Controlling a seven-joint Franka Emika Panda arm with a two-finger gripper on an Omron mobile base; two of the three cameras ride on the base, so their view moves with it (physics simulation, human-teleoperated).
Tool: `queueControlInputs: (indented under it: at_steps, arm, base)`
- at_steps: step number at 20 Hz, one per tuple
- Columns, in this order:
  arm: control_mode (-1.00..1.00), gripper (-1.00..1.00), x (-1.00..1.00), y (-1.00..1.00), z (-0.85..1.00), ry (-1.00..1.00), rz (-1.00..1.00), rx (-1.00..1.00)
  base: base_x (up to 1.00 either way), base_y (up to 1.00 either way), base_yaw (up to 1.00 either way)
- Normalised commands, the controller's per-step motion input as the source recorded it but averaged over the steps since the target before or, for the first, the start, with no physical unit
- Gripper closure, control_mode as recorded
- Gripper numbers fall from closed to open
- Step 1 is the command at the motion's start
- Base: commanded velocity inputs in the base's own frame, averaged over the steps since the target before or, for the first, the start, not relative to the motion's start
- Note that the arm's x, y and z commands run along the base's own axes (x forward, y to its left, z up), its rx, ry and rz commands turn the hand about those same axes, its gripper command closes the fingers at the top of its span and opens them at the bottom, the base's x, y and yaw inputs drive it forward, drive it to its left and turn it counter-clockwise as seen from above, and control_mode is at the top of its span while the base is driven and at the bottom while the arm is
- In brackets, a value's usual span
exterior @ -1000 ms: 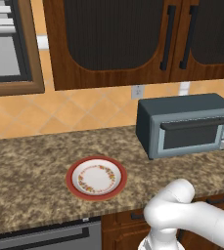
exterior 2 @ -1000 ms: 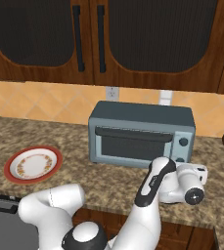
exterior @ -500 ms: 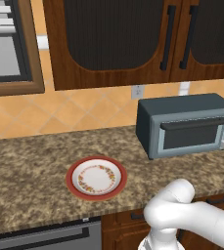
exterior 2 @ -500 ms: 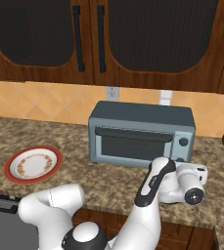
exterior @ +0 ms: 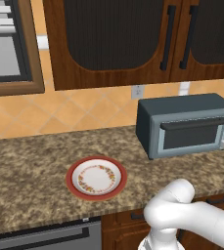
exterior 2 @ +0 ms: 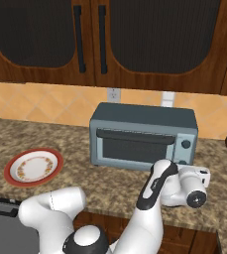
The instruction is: Pick up the kebab skewer and baguette bread, and place them inside the toaster oven. Close the toaster oven door and start by setting the timer.
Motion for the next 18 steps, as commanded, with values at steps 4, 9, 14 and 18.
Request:
queueControlInputs:
  at_steps: [4,9,14,18]
  arm:
    - [-1.0,1.0,-0.02,0.0,0.0,0.0,0.0,0.03]
    - [-1.0,1.0,-0.06,0.0,0.0,0.0,0.0,0.08]
    - [-1.0,1.0,-0.02,-0.05,0.0,0.0,0.0,0.13]
    - [-1.0,1.0,-0.03,-0.1,0.0,0.0,0.0,0.15]
  base:
    - [0.0,0.0,0.0]
    - [0.0,0.0,0.0]
    - [0.0,0.0,0.0]
    - [0.0,0.0,0.0]
